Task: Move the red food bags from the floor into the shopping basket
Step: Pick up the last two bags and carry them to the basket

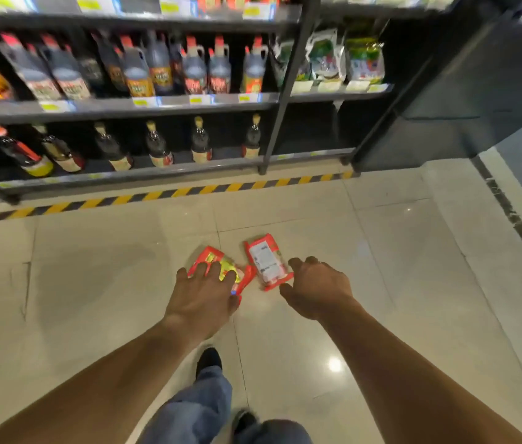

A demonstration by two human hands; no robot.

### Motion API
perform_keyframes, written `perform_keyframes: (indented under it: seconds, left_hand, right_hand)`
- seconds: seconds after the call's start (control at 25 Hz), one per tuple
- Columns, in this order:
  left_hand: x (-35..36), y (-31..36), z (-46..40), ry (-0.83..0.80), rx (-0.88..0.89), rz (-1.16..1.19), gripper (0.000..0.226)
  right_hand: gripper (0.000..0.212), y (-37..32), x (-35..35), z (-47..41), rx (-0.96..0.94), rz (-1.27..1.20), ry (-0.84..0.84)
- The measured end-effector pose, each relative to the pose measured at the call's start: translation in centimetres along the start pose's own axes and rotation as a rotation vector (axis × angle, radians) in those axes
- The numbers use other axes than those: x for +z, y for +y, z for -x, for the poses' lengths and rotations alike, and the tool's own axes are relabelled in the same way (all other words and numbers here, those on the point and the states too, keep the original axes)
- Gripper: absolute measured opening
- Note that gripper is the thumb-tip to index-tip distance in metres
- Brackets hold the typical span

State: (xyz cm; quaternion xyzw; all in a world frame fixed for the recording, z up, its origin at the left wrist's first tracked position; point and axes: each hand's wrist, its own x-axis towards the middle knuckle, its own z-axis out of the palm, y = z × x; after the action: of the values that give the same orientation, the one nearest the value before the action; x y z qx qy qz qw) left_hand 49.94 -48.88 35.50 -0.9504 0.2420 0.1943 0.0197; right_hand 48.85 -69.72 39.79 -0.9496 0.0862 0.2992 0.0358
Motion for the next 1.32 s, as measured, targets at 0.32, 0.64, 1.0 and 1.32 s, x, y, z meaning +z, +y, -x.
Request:
perform_keyframes:
  seconds: [0.32, 0.64, 1.0, 1.32]
  left_hand:
    - [27.6, 0.4, -21.2, -0.161, -0.121, 0.030, 0.051]
    - [48.2, -0.3, -36.6, -0.065, -0.947, 0.608, 0.095]
    - [54.3, -3.1, -40.1, 0.041, -1.208, 1.120, 0.141]
    - [52.2, -1.4, -39.8, 0.275, -0.858, 1.023, 0.110]
  right_hand:
    - [0.037, 2.9, 21.4, -29.0, -0.087, 0.171, -0.107]
    - [0.074, 8.7, 38.9, -50.4, -0.057, 0.120, 0.025]
    - [0.130, 11.1, 44.7, -56.5, 0.070, -0.226, 0.054]
    - [0.100, 9.8, 44.9, -55.1, -0.129, -0.472, 0.091]
